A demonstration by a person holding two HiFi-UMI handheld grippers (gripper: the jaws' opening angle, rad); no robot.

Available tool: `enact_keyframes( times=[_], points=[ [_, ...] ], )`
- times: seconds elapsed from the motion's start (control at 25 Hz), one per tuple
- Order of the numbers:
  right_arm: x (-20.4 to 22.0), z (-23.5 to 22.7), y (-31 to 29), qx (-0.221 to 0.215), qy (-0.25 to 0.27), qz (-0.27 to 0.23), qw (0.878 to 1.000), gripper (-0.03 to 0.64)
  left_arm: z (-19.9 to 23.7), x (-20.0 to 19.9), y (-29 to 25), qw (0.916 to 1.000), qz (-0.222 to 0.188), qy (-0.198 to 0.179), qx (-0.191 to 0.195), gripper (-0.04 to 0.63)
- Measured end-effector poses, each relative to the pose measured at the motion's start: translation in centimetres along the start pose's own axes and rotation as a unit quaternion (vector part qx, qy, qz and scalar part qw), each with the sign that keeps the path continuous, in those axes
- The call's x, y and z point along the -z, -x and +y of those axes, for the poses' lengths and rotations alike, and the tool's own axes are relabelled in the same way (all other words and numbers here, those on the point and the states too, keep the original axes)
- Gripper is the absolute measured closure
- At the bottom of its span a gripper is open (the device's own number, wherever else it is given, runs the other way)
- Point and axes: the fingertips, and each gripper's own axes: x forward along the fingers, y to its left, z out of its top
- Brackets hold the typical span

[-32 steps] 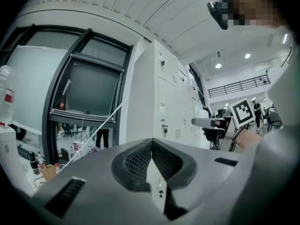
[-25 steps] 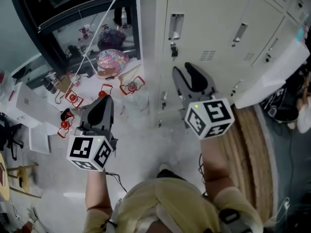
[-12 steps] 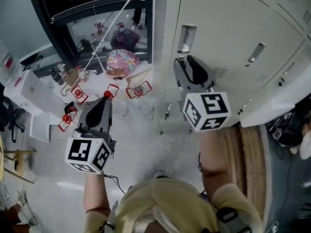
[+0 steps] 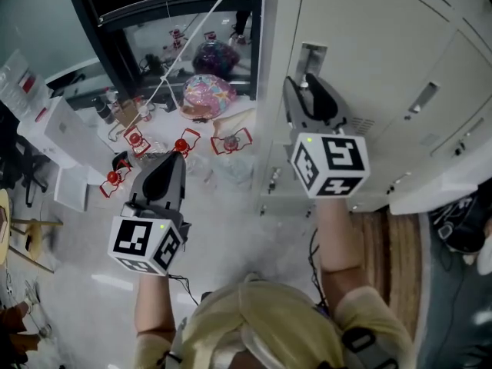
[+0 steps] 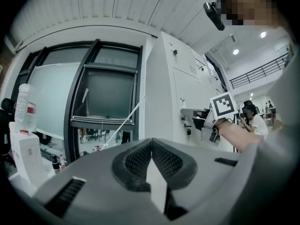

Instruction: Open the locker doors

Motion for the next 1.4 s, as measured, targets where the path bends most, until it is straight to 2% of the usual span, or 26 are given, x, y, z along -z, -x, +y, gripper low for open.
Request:
enact_keyframes(
  times=[0.16, 0.72, 1.24, 1.4],
  points=[
    [-0.3, 0.0, -0.7, 0.010, 0.007, -0.001, 1.000, 0.491, 0.0, 0.1, 0.5, 1.0000, 0.000, -0.001, -0.005, 0.592],
    [-0.2, 0.9, -1.1, 0.004, -0.019, 0.010, 1.000, 0.491, 0.3, 0.9, 2.3, 0.9999, 0.001, 0.005, -0.011, 0.592],
    [-1.0, 2.1, 4.2, 0.020, 0.015, 0.020, 0.999, 0.491, -1.5, 0.9, 2.9, 0.9991, -0.017, 0.013, 0.037, 0.592],
    [-1.4, 1.9, 6.5, 0.031, 0.004, 0.023, 0.999, 0.491, -2.5, 0.6, 3.3, 0.9979, -0.019, 0.012, 0.060, 0.592]
  ],
)
